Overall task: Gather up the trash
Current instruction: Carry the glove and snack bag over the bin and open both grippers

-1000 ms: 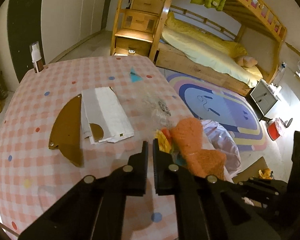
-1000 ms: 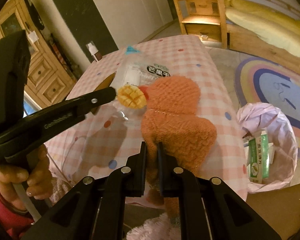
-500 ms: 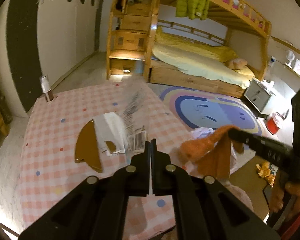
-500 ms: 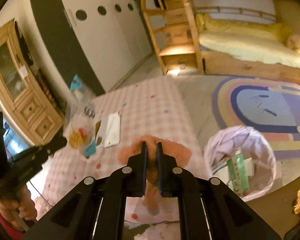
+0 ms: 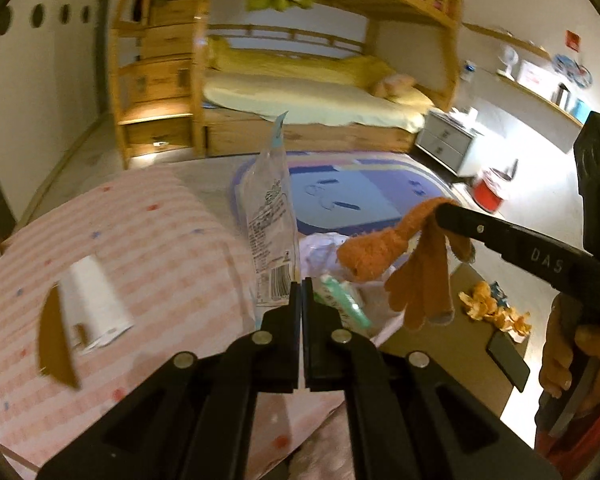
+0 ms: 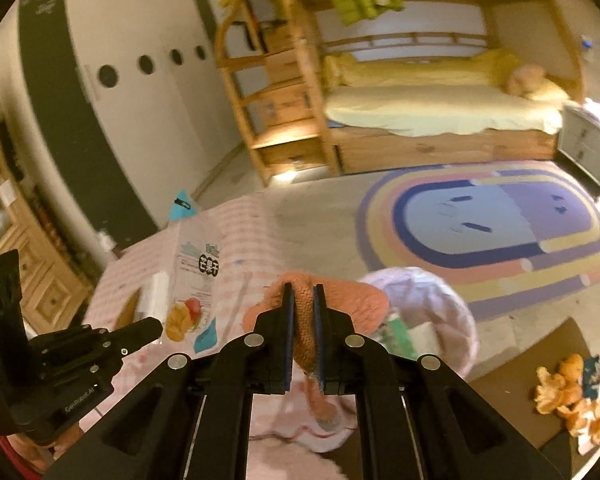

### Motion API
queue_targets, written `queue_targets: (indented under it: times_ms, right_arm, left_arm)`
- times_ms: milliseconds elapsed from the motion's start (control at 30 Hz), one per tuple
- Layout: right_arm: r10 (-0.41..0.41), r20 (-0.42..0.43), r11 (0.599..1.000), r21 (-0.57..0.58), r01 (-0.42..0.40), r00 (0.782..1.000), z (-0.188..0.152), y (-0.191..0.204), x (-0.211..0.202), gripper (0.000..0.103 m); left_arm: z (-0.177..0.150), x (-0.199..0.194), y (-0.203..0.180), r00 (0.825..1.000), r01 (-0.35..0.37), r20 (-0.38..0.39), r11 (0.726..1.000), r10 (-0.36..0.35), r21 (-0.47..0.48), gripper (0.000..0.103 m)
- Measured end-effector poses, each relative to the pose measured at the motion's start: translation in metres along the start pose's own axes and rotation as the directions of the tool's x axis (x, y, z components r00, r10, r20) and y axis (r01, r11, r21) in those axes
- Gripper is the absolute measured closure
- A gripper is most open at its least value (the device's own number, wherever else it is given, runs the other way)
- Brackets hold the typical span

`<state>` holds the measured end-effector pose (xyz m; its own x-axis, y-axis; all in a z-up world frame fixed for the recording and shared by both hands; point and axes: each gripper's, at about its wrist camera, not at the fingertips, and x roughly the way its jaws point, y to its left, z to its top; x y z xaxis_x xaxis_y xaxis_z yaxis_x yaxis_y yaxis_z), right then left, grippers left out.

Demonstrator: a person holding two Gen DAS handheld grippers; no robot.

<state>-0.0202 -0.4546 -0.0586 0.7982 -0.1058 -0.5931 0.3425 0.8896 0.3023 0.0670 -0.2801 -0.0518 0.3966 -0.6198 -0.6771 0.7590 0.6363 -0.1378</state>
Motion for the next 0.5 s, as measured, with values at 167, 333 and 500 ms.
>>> queue_targets:
  times_ms: [167, 333, 500]
  right_arm:
    - [-0.072, -0.018, 0.997, 0.041, 0.072, 0.997, -0.005, -0.032, 0.011, 0.094]
    - [-0.104, -0.031, 0.990, 0.091, 0.106, 0.994, -0.003, -0.061, 0.026, 0.094]
    - [-0.123, -0.049, 0.983, 0.132, 0.129, 0.991, 0.003, -0.086, 0.050, 0.094]
  left_arm:
    - [0.012, 0.045, -0.023, 0.997, 0.068, -0.045, 0.997, -0.067, 0.023, 0.103]
    - [0.023, 0.083, -0.041, 0.986, 0.147, -0.085, 0.988, -0.143, 0.043, 0.103]
    - [0.032, 0.114, -0.049, 0.976, 0.189, -0.117, 0.980, -0.182, 0.054, 0.103]
